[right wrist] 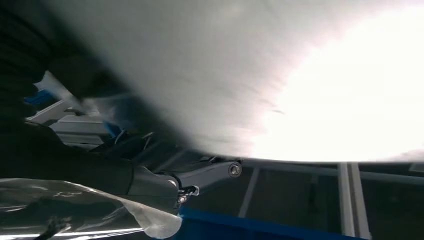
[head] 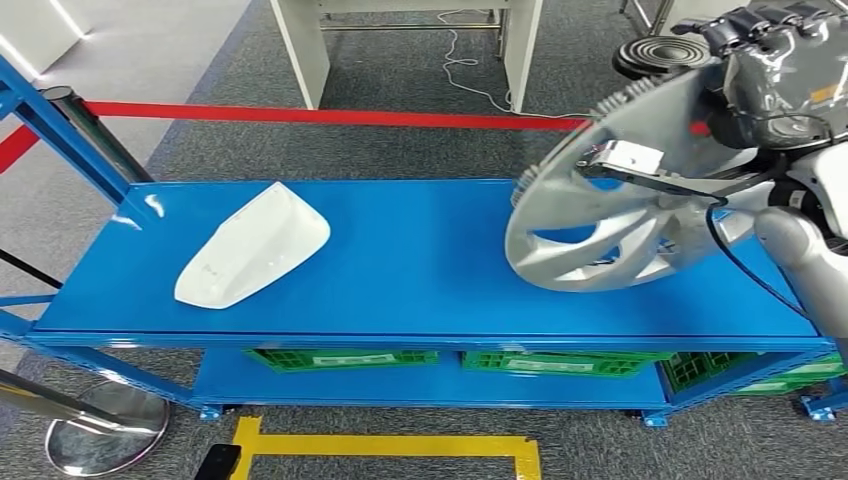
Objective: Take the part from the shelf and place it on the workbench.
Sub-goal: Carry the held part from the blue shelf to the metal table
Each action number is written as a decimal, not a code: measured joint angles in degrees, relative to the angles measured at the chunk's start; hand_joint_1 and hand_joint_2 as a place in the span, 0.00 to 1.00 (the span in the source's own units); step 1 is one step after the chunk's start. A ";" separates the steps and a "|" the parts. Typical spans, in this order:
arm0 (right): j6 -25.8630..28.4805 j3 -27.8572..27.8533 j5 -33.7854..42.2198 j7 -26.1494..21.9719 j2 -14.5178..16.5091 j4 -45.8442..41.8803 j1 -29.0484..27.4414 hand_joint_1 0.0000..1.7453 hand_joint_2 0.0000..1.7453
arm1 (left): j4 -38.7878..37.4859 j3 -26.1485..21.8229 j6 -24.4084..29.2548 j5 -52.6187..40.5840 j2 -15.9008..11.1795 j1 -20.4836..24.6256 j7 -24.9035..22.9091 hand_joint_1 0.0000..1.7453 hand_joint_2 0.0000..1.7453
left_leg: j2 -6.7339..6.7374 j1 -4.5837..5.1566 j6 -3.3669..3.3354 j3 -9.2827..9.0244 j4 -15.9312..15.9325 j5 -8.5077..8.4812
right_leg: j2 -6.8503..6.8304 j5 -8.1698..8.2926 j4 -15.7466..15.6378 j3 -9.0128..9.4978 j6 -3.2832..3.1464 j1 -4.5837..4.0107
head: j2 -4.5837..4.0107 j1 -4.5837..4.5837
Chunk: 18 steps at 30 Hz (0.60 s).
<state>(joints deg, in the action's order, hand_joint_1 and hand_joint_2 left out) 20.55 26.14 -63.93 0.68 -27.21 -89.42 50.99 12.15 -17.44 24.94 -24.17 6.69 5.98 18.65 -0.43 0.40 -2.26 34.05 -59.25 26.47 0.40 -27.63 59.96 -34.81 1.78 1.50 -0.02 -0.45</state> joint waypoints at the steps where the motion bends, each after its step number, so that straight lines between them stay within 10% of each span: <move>1: 0.70 0.00 0.27 0.52 0.08 0.06 -0.77 1.00 1.00 | -0.01 -0.01 0.07 -0.28 0.01 -0.01 0.12 0.00 1.00 | 0.00 -0.05 0.13 0.02 0.06 -0.14 | 0.00 0.05 0.02 -0.02 -0.10 -0.11 | 0.00 0.01; 5: -2.16 -0.15 4.60 -0.25 0.37 0.70 -1.75 1.00 1.00 | -0.02 -0.01 -0.24 -0.97 0.02 -0.07 0.28 0.00 1.00 | -0.01 -0.16 1.88 0.26 0.17 -0.34 | -0.20 0.18 0.11 -0.14 -0.24 -0.21 | 0.00 0.07; 18: -3.83 -0.15 5.90 -0.74 0.37 0.96 -0.62 1.00 1.00 | -0.02 -0.03 -0.55 -0.97 0.02 -0.29 0.34 0.00 1.00 | -0.05 0.03 1.80 0.64 -0.29 -0.29 | -0.24 0.39 -0.05 -0.16 0.04 0.01 | 0.00 0.08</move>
<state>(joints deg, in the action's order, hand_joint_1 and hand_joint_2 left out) 16.72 25.99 -58.03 -0.06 -26.84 -88.46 50.37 12.13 -17.46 24.39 -25.14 6.71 5.69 18.99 -0.48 0.42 -0.46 34.69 -59.54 26.17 0.16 -27.24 59.91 -34.97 1.82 1.51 -0.02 -0.37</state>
